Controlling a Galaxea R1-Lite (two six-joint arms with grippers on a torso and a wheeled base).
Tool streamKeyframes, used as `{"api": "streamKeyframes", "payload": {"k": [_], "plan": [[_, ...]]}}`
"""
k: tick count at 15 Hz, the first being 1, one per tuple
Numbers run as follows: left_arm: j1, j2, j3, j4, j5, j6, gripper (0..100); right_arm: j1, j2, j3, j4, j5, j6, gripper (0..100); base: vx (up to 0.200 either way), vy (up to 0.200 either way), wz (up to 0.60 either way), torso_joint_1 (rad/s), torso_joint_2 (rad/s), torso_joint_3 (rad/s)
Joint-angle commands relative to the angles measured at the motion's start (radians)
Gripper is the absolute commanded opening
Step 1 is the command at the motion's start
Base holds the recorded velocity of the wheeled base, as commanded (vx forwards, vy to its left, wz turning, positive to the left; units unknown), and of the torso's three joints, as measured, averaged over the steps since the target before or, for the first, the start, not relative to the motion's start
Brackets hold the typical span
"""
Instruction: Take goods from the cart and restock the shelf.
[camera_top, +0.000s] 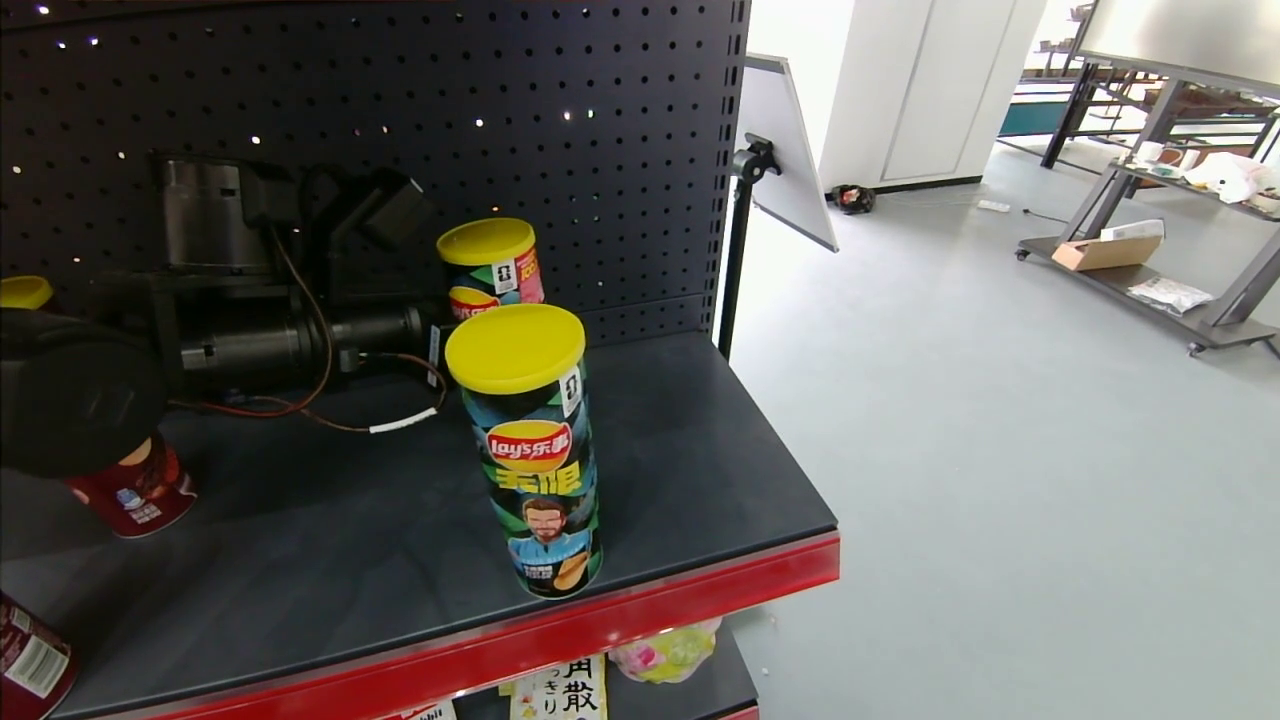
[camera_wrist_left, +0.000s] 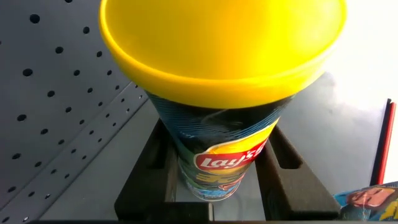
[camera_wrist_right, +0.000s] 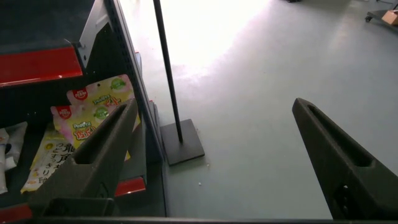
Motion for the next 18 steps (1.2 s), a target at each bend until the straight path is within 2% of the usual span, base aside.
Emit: {"api": "streamKeyframes", "payload": {"k": [1,8,10,14,16,18], "plan": [[0.0,-0.005,0.005,0.004,0.001,0.0,0,0.0,0.0,0.0,0.0,0.001,0.0,100,0.0,0.0,0.0,0.0,0.0,0.0],[0.002,-0.023,0.02,0.009,0.001,0.005,0,-0.002,0.0,0.0,0.0,0.001,0.0,100,0.0,0.0,0.0,0.0,0.0,0.0],[0.002,-0.031,0.03,0.011,0.001,0.026,0,-0.002,0.0,0.0,0.0,0.001,0.0,100,0.0,0.0,0.0,0.0,0.0,0.0],[0.0,-0.032,0.034,0.011,0.001,0.031,0,0.0,0.0,0.0,0.0,0.001,0.0,100,0.0,0.0,0.0,0.0,0.0,0.0],[0.0,-0.034,0.034,0.011,0.001,0.054,0,0.0,0.0,0.0,0.0,0.001,0.0,100,0.0,0.0,0.0,0.0,0.0,0.0],[-0.009,-0.035,0.036,0.011,0.001,0.061,0,-0.002,0.0,0.0,0.0,0.001,0.0,100,0.0,0.0,0.0,0.0,0.0,0.0]]}}
